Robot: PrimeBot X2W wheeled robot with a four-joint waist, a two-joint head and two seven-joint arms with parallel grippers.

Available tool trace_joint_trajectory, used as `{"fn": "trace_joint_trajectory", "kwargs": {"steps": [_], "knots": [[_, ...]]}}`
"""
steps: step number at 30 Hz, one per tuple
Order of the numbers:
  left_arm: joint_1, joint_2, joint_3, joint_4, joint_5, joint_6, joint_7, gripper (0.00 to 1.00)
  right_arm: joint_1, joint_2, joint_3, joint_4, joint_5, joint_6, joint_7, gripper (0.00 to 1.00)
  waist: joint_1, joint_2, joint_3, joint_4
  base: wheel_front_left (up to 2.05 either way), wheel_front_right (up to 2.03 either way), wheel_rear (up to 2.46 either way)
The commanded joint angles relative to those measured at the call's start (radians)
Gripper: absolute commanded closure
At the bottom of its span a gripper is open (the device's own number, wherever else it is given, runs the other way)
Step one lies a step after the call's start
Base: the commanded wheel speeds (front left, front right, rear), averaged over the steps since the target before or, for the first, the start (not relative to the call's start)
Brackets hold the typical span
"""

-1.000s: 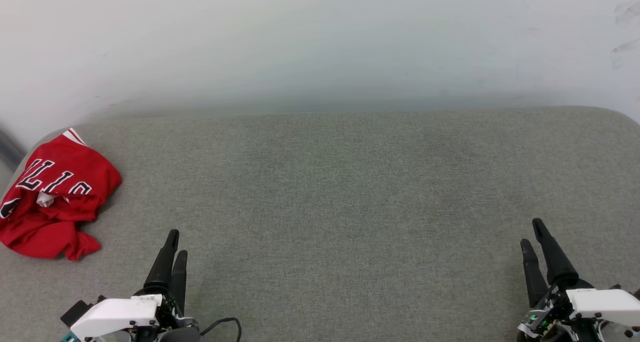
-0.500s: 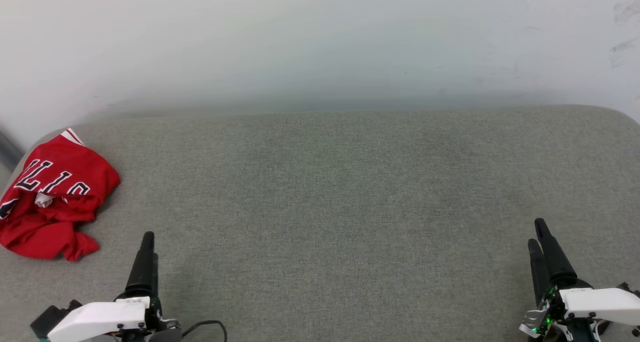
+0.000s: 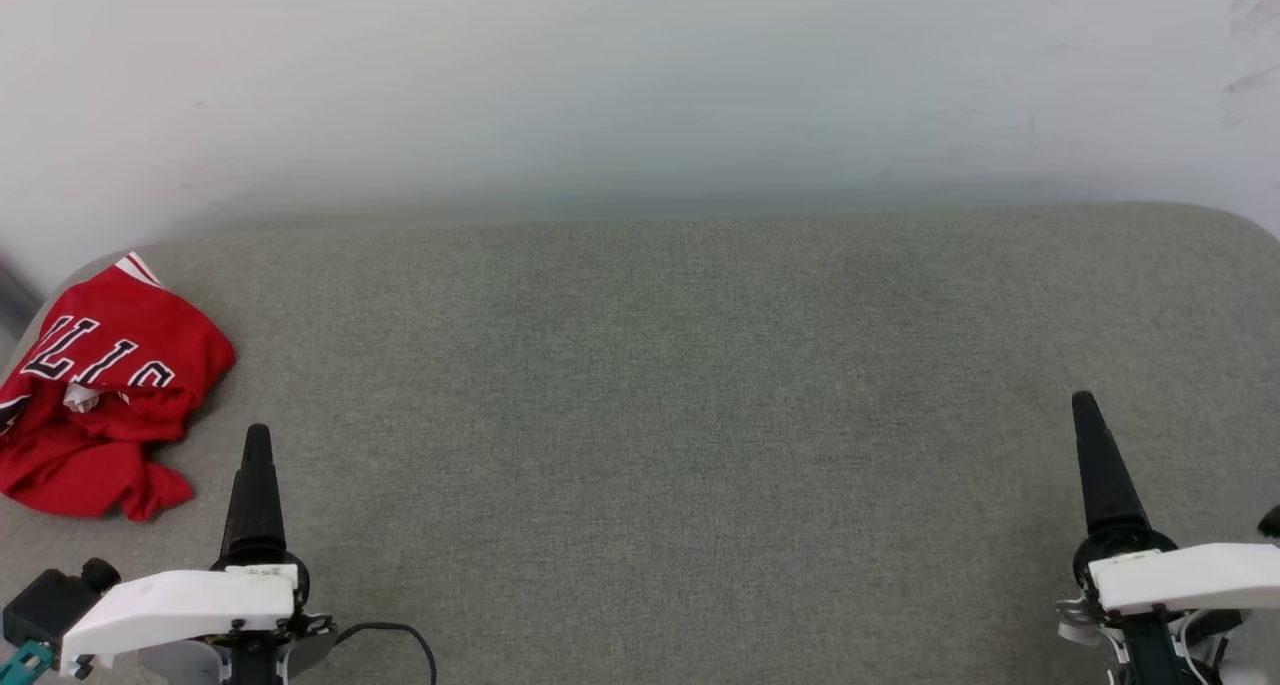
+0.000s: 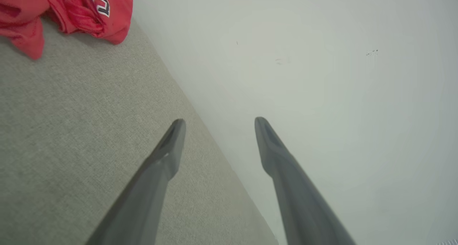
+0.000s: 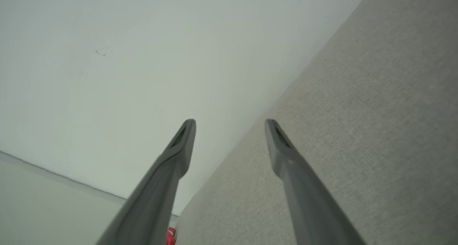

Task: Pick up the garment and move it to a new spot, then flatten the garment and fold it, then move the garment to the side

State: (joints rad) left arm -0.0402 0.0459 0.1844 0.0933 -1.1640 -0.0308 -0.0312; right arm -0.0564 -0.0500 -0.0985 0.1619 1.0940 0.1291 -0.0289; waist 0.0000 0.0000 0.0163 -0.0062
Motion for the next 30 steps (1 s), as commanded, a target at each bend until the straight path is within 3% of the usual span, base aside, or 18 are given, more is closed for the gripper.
{"fn": "trace_joint_trajectory", "kwargs": {"steps": [1, 9, 16, 22, 25, 30], "knots": [[0.000, 0.004, -0.010, -0.038, 0.046, 0.013, -0.011, 0.00, -0.015, -0.001, 0.009, -0.038, -0.061, 0.002, -0.012, 0.00, 0.0000, 0.0000, 0.002, 0.000, 0.00, 0.00, 0.00], [0.016, 0.004, -0.076, -0.105, 0.207, 0.044, -0.039, 0.00, -0.012, -0.001, 0.051, -0.120, -0.292, 0.002, -0.040, 0.00, 0.0000, 0.0000, 0.009, 0.002, 0.00, 0.00, 0.00], [0.021, 0.004, -0.111, -0.158, 0.353, 0.022, -0.062, 0.00, -0.001, -0.001, 0.089, -0.143, -0.448, 0.002, -0.064, 0.00, 0.0000, 0.0000, 0.013, 0.002, 0.00, 0.00, 0.00], [0.029, 0.005, -0.164, -0.209, 0.517, 0.042, -0.081, 0.00, -0.001, -0.001, 0.107, -0.175, -0.564, 0.002, -0.082, 0.00, 0.0000, 0.0000, 0.017, 0.002, 0.00, 0.00, 0.00], [0.035, 0.018, -0.204, -0.214, 0.586, 0.072, -0.090, 0.00, 0.004, -0.001, 0.112, -0.182, -0.619, 0.002, -0.091, 0.00, 0.0000, 0.0000, 0.017, 0.001, 0.00, 0.00, 0.00], [0.044, 0.058, -0.283, -0.189, 0.672, 0.156, -0.103, 0.00, 0.016, -0.001, 0.108, -0.160, -0.700, 0.002, -0.106, 0.00, 0.0000, 0.0000, 0.017, 0.000, 0.00, 0.00, 0.00]]}}
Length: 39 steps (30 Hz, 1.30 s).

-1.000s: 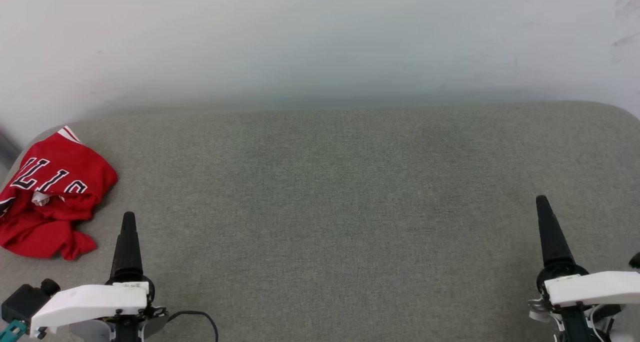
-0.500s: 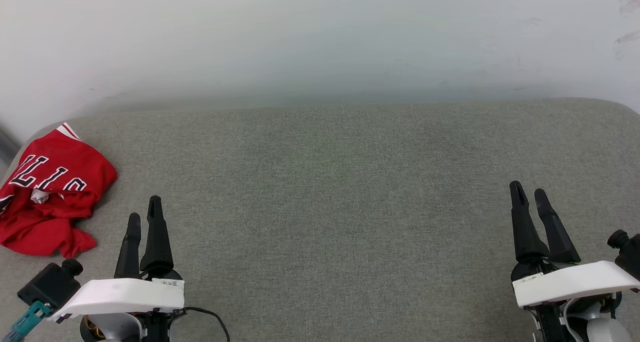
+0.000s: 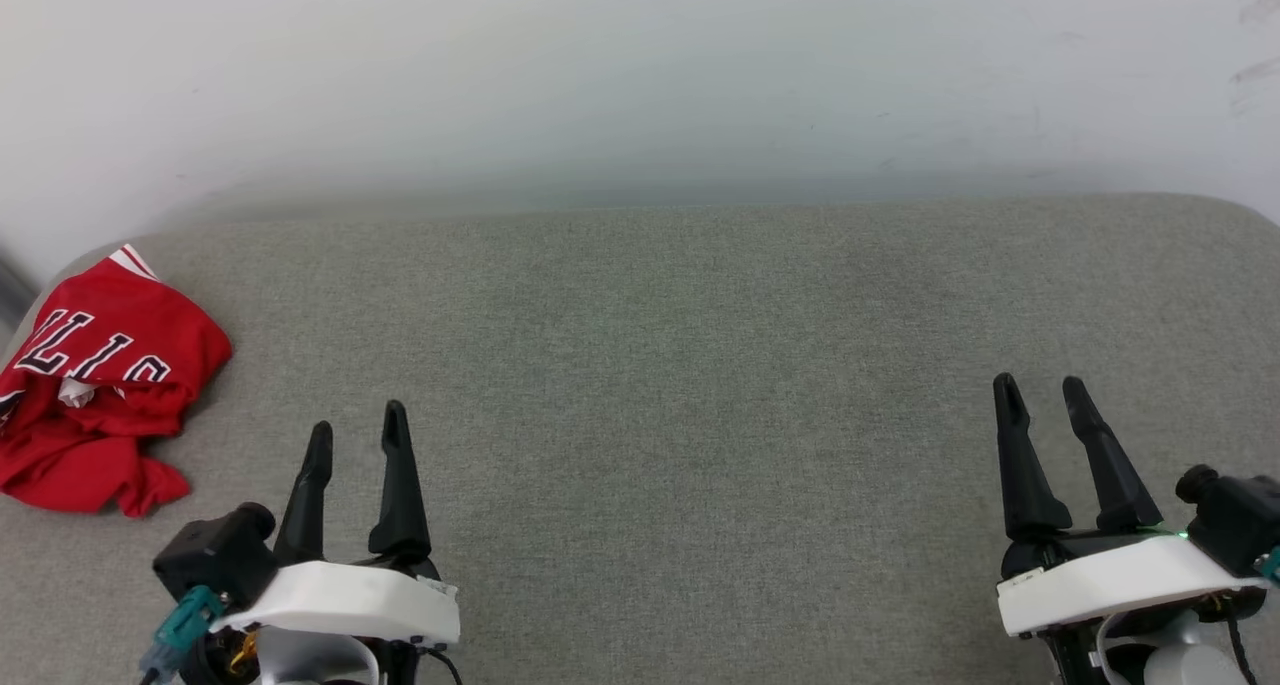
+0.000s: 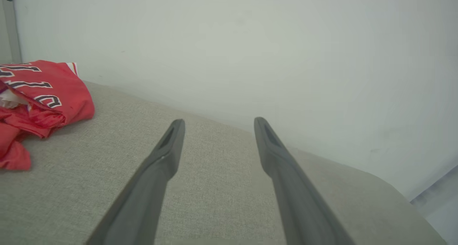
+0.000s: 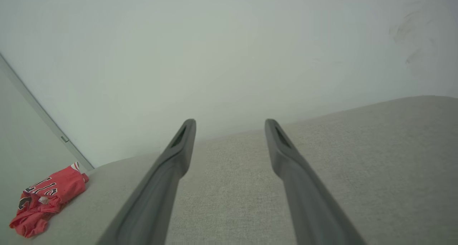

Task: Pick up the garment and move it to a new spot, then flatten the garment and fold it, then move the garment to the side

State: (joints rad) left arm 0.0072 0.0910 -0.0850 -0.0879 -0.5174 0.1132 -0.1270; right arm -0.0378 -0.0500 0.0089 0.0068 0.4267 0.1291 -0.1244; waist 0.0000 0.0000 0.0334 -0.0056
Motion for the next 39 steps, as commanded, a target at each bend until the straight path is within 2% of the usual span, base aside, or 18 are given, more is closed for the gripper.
{"fn": "trace_joint_trajectory", "kwargs": {"steps": [1, 9, 16, 22, 27, 33, 39], "knots": [[-0.003, 0.023, -0.032, -0.003, 0.036, 0.027, -0.011, 0.00, -0.002, -0.001, 0.003, 0.000, -0.051, 0.002, -0.012, 0.00, 0.0000, 0.0000, 0.000, 0.000, 0.00, 0.00, 0.00], [-0.014, 0.093, -0.150, 0.025, 0.111, 0.122, -0.031, 0.00, 0.005, -0.001, -0.004, 0.016, -0.160, 0.002, -0.034, 0.00, 0.0000, 0.0000, 0.001, 0.000, 0.00, 0.00, 0.00], [-0.027, 0.144, -0.257, 0.034, 0.182, 0.171, -0.049, 0.00, 0.009, -0.001, 0.003, 0.027, -0.234, 0.002, -0.051, 0.00, 0.0000, 0.0000, -0.001, -0.003, 0.00, 0.00, 0.00], [-0.035, 0.165, -0.315, 0.027, 0.206, 0.209, -0.063, 0.00, 0.011, -0.001, 0.018, 0.021, -0.288, 0.002, -0.065, 0.00, 0.0000, 0.0000, 0.001, -0.006, 0.00, 0.00, 0.00], [-0.020, 0.145, -0.292, 0.014, 0.191, 0.178, -0.074, 0.00, 0.012, -0.001, 0.025, 0.011, -0.315, 0.002, -0.076, 0.00, 0.0000, 0.0000, 0.006, -0.006, 0.00, 0.00, 0.00], [0.010, 0.100, -0.217, -0.008, 0.214, 0.126, -0.087, 0.00, 0.020, -0.001, 0.021, 0.011, -0.273, 0.002, -0.089, 0.00, 0.0000, 0.0000, 0.009, -0.005, 0.00, 0.00, 0.00], [0.044, 0.042, -0.128, 0.001, 0.249, 0.037, -0.099, 0.00, 0.022, 0.000, 0.025, 0.035, -0.253, 0.002, -0.102, 0.00, 0.0000, 0.0000, 0.008, -0.005, 0.00, 0.00, 0.00]]}}
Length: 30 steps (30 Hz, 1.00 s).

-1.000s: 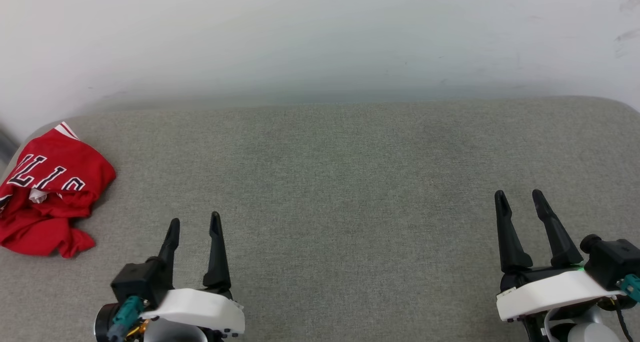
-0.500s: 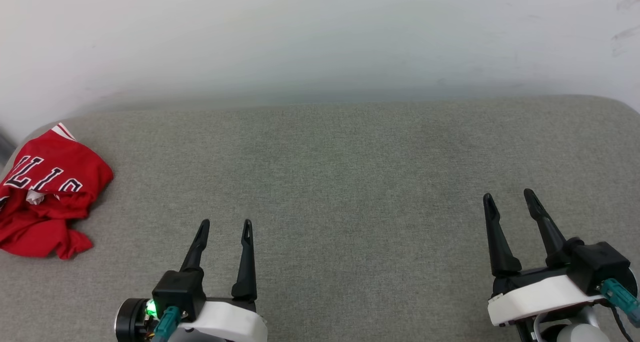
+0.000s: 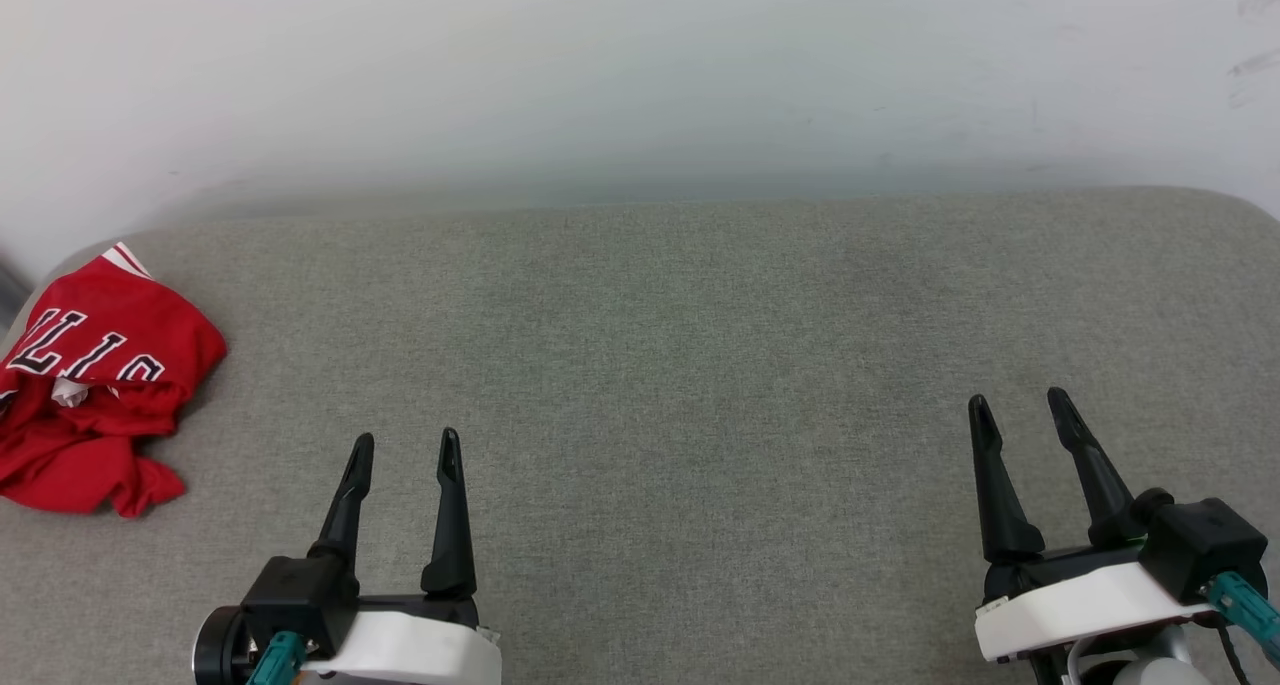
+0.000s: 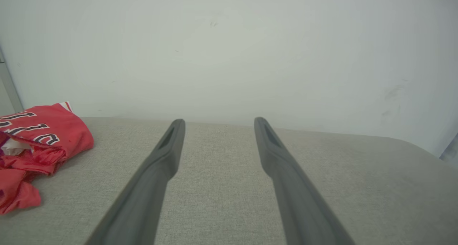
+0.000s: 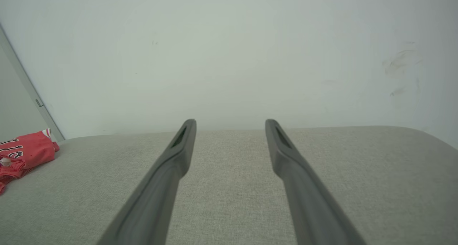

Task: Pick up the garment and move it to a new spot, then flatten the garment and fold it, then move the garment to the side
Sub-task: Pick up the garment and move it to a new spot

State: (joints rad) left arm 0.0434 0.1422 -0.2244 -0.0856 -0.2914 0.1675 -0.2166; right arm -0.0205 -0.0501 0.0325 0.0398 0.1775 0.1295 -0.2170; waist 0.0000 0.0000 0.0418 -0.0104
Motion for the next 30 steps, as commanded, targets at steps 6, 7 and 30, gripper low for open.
{"fn": "trace_joint_trajectory", "kwargs": {"steps": [6, 7, 30], "knots": [[0.027, -0.044, 0.048, 0.030, 0.098, -0.099, -0.021, 0.00, 0.003, 0.000, -0.002, 0.022, -0.016, 0.002, -0.021, 0.00, 0.0000, 0.0000, -0.001, -0.002, 0.00, 0.00, 0.00], [0.029, -0.049, 0.052, 0.034, 0.109, -0.108, -0.023, 0.00, 0.003, 0.000, -0.001, 0.024, -0.023, 0.002, -0.022, 0.00, 0.0000, 0.0000, -0.001, -0.002, 0.00, 0.00, 0.00], [0.028, -0.090, 0.119, 0.073, 0.233, -0.175, -0.049, 0.00, 0.015, 0.000, 0.031, 0.007, -0.107, 0.001, -0.049, 0.00, 0.0000, 0.0000, 0.021, 0.064, 0.00, 0.00, 0.00]]}}
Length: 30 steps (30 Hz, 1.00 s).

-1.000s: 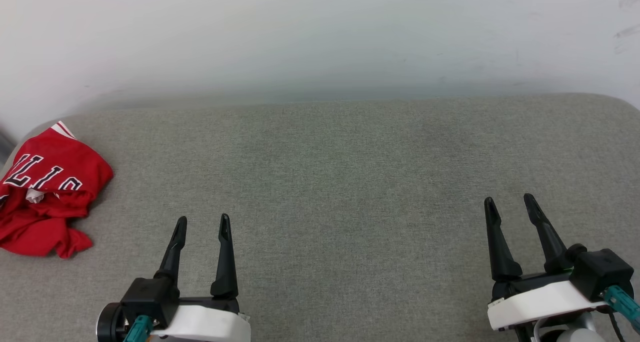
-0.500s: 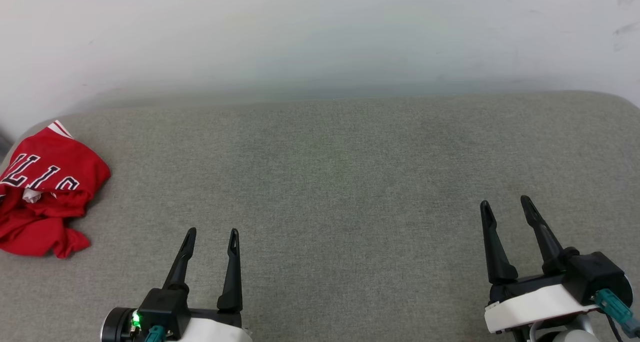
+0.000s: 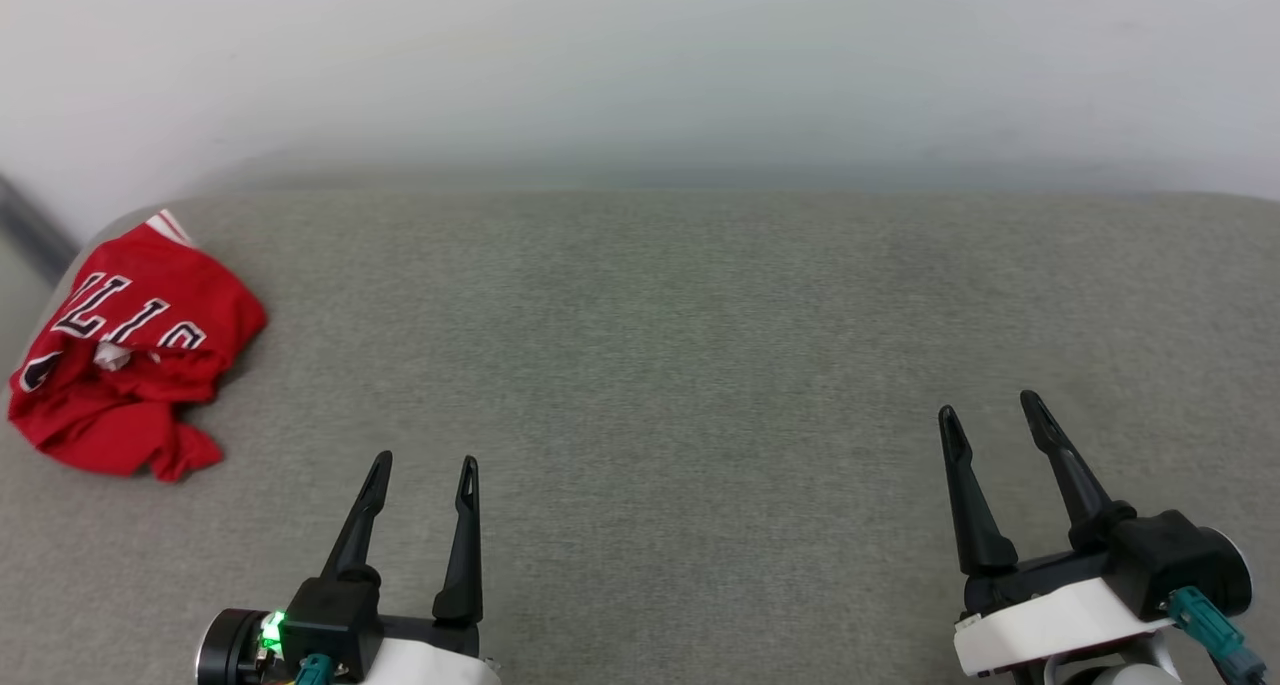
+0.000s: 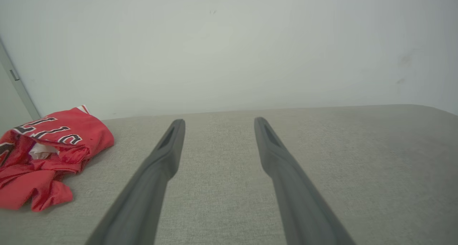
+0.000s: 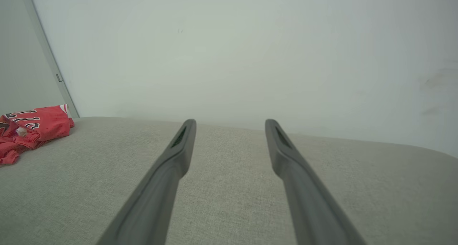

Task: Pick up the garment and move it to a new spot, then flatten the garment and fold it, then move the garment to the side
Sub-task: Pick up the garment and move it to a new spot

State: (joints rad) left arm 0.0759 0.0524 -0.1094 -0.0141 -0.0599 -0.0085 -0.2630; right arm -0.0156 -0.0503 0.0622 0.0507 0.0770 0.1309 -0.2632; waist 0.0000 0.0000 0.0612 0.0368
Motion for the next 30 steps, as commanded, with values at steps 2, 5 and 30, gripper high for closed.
{"fn": "trace_joint_trajectory", "kwargs": {"steps": [2, 5, 30], "knots": [[-0.008, -0.002, 0.008, 0.002, 0.003, 0.001, -0.003, 0.00, 0.013, 0.000, 0.006, -0.004, -0.008, 0.000, -0.002, 0.00, 0.0000, 0.0000, 0.001, 0.044, 0.00, 0.00, 0.00], [-0.002, -0.002, 0.011, 0.001, 0.007, 0.004, -0.003, 0.00, 0.022, 0.000, 0.010, -0.003, -0.009, 0.000, -0.002, 0.00, 0.0000, 0.0000, -0.005, 0.093, 0.00, 0.00, 0.00], [0.045, -0.003, 0.018, -0.028, 0.024, 0.004, -0.003, 0.00, 0.037, 0.000, 0.057, 0.007, 0.012, 0.000, -0.002, 0.00, 0.0000, 0.0000, -0.033, 0.417, 0.00, 0.00, 0.00]]}}
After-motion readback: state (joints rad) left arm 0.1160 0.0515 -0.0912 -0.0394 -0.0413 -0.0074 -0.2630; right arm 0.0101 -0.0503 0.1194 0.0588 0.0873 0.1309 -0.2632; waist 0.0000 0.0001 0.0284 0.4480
